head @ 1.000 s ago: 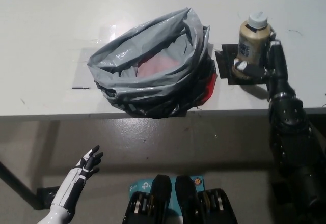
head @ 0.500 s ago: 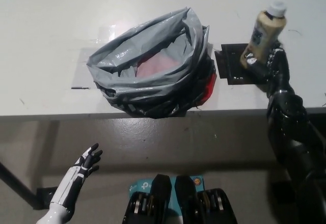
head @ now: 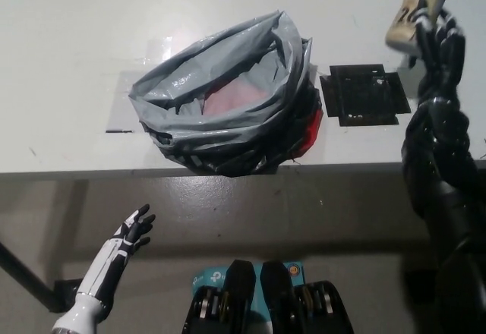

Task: Use the right hand to pick up a bottle of protein shake and place it into a plastic bag on the left side

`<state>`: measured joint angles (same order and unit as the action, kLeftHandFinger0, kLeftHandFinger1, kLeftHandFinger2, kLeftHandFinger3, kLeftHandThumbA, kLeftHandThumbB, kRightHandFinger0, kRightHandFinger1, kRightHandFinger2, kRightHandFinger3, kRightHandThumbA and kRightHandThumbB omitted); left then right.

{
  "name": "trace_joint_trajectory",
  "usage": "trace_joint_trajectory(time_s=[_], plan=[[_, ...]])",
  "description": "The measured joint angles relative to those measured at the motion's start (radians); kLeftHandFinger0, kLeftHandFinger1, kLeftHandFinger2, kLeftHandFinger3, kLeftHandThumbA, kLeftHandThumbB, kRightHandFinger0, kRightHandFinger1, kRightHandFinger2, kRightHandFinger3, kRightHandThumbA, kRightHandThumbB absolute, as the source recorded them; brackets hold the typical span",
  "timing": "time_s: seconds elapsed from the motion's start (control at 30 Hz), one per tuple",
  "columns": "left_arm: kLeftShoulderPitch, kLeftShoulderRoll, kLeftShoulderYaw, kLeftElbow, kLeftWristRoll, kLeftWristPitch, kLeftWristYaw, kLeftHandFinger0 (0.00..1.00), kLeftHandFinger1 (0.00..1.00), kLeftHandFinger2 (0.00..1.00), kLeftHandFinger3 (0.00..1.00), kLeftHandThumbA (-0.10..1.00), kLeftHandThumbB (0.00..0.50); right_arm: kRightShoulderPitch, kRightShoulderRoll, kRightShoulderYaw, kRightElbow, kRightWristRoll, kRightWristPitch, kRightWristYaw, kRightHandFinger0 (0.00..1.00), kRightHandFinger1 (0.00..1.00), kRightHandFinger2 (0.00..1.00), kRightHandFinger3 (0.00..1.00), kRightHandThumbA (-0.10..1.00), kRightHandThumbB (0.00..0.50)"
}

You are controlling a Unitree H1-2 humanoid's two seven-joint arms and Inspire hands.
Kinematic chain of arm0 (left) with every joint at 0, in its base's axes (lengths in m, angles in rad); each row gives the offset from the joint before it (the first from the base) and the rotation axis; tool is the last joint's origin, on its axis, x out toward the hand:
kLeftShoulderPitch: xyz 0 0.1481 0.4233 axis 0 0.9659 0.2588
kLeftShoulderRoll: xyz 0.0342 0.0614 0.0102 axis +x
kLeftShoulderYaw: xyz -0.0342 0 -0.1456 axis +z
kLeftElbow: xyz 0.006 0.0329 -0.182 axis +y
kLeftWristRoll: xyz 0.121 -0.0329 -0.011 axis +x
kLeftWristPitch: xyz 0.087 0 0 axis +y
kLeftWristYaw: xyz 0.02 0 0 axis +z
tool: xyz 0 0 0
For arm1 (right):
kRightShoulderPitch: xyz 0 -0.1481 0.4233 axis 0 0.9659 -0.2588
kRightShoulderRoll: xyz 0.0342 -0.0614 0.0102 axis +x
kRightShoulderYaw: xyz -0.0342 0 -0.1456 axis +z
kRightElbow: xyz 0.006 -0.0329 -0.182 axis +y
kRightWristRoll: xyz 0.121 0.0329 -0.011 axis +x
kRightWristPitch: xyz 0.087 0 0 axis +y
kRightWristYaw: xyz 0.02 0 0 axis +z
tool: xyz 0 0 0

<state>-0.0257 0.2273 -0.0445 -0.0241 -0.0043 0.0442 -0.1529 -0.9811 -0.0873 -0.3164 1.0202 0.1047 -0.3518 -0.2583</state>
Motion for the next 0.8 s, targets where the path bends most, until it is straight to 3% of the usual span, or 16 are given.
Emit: trace_joint_trajectory(time_s=[0.03,0.13,0.2,0.23,0.27,0.33,0.37,0.43,0.47,0.53,0.6,0.63,0.67,0.8], plan=[[0.000,0.001,0.000,0.000,0.000,0.000,-0.002,1.00,1.00,1.00,1.00,1.00,0.143,0.002,0.001,0.001,-0.012,0.001,0.000,0.000,0.00,0.15,0.47,0.22,0.26,0.337],[0.000,0.004,0.000,0.000,-0.001,0.000,-0.009,1.00,1.00,1.00,1.00,1.00,0.145,0.040,0.002,0.046,-0.116,-0.009,0.001,0.006,0.00,0.16,0.46,0.20,0.16,0.291],[0.000,0.005,0.000,0.000,-0.001,0.000,-0.012,1.00,1.00,1.00,1.00,1.00,0.145,0.062,0.000,0.092,-0.173,-0.034,0.003,0.006,0.00,0.15,0.44,0.29,0.17,0.275],[0.000,0.005,0.000,0.001,-0.001,0.000,-0.013,1.00,1.00,1.00,1.00,1.00,0.143,0.068,-0.001,0.117,-0.195,-0.049,0.003,0.005,0.00,0.20,0.49,0.37,0.22,0.290],[0.000,0.004,0.000,0.001,-0.001,0.001,-0.013,1.00,1.00,1.00,1.00,1.00,0.150,0.072,-0.004,0.145,-0.213,-0.071,0.004,0.004,0.00,0.27,0.57,0.48,0.17,0.292],[0.000,0.004,-0.001,0.002,-0.001,0.002,-0.014,1.00,1.00,1.00,1.00,1.00,0.168,0.077,-0.011,0.206,-0.268,-0.112,0.013,0.007,0.04,0.37,0.71,0.65,0.14,0.238],[-0.001,0.004,-0.001,0.002,-0.001,0.003,-0.014,1.00,1.00,1.00,1.00,1.00,0.172,0.077,-0.015,0.236,-0.291,-0.132,0.016,0.008,0.07,0.41,0.73,0.67,0.14,0.243],[0.000,0.004,-0.002,0.003,-0.001,0.003,-0.014,1.00,1.00,1.00,1.00,1.00,0.173,0.076,-0.020,0.292,-0.335,-0.171,0.027,0.016,0.11,0.42,0.68,0.62,0.14,0.256],[0.000,0.004,-0.002,0.003,-0.001,0.003,-0.014,1.00,1.00,1.00,1.00,1.00,0.173,0.076,-0.021,0.298,-0.340,-0.174,0.028,0.017,0.07,0.31,0.50,0.50,0.10,0.265],[0.000,0.004,-0.003,0.006,-0.001,0.002,-0.014,1.00,1.00,1.00,1.00,1.00,0.175,0.065,-0.025,0.389,-0.385,-0.232,0.054,0.041,0.03,0.27,0.48,0.49,0.13,0.256],[0.000,0.004,-0.003,0.008,-0.001,0.002,-0.014,1.00,1.00,1.00,1.00,1.00,0.189,0.043,-0.025,0.456,-0.392,-0.272,0.072,0.062,0.00,0.26,0.53,0.55,0.12,0.235],[0.000,0.004,-0.003,0.009,-0.001,0.002,-0.015,1.00,1.00,1.00,1.00,1.00,0.190,0.035,-0.025,0.474,-0.392,-0.283,0.076,0.067,0.05,0.34,0.62,0.63,0.08,0.272],[0.000,0.004,-0.004,0.012,-0.001,0.001,-0.016,1.00,1.00,1.00,1.00,1.00,0.191,0.011,-0.025,0.524,-0.392,-0.315,0.087,0.084,0.00,0.26,0.54,0.56,0.06,0.232],[-0.002,0.005,-0.005,0.014,-0.002,0.001,-0.028,1.00,1.00,1.00,1.00,1.00,0.200,-0.061,-0.023,0.629,-0.379,-0.394,0.107,0.123,0.00,0.23,0.52,0.58,-0.03,0.192]])
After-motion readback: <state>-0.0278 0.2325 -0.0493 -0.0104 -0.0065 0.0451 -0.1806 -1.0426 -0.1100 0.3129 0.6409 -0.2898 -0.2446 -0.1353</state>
